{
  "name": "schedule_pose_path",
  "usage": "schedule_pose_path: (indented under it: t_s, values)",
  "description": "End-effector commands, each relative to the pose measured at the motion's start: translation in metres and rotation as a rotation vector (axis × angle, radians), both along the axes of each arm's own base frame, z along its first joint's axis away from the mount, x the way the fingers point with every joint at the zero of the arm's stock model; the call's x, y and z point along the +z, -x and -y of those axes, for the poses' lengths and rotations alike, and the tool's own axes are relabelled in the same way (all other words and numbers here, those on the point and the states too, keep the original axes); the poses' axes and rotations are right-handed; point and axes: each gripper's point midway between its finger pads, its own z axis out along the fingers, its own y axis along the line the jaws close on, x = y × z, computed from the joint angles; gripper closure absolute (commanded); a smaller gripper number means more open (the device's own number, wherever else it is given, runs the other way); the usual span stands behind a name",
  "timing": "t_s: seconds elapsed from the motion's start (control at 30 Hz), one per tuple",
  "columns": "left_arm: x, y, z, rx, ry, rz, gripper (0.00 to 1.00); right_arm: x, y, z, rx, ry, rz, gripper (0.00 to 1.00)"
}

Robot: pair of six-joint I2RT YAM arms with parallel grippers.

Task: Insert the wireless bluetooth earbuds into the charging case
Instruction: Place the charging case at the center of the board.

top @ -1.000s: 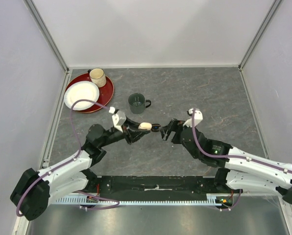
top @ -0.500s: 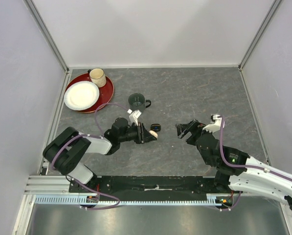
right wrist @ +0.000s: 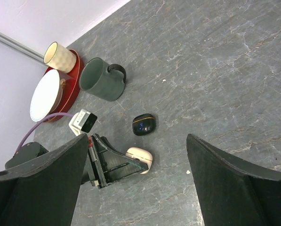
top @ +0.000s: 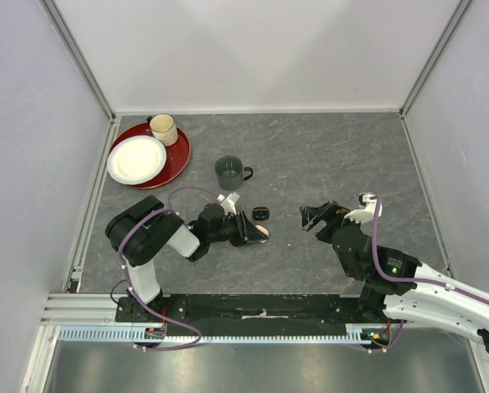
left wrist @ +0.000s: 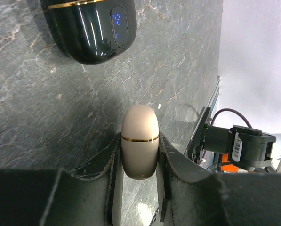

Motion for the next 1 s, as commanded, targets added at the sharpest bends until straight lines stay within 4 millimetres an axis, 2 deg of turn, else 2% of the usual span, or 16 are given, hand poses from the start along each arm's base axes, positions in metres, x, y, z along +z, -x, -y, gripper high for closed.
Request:
schedule_pose_path:
  t_s: [0.0,0.1,0.17,0.33,0.43,0.57,0.6,0.63,0.97]
  values:
    - [0.008,-0.012,0.008,0.042,0.031,0.005,0.86,0.002,-0.002,0.008,-0.035,0.012,0.017,0.09]
    - [0.004,-0.011,0.007,0.029,0.004,0.004,0.81,0.003,-0.002,0.008,-0.036,0.013,0.017,0.09]
    - [0.002,-0.01,0.005,0.026,-0.012,0.012,0.75,0.003,-0.002,0.007,-0.036,0.011,0.018,0.09]
    - [0.0,-0.006,0.0,0.015,-0.049,0.009,0.71,0.004,-0.002,0.007,-0.035,0.011,0.017,0.09]
    - [-0.003,-0.003,-0.004,0.015,-0.08,0.008,0.59,0.005,-0.002,0.006,-0.03,0.001,0.015,0.09]
    - [-0.008,-0.003,-0.014,0.02,-0.15,0.032,0.56,0.005,-0.001,0.005,-0.025,-0.007,0.011,0.08]
    - [-0.007,-0.003,-0.015,0.017,-0.159,0.039,0.46,0.005,-0.001,0.005,-0.024,-0.009,0.01,0.09]
    - [-0.008,-0.004,-0.018,0.025,-0.176,0.047,0.44,0.004,-0.001,0.004,-0.021,-0.01,0.009,0.09]
    - [-0.002,0.009,-0.049,0.056,-0.275,0.09,0.41,0.002,-0.002,0.004,-0.027,0.001,0.006,0.08]
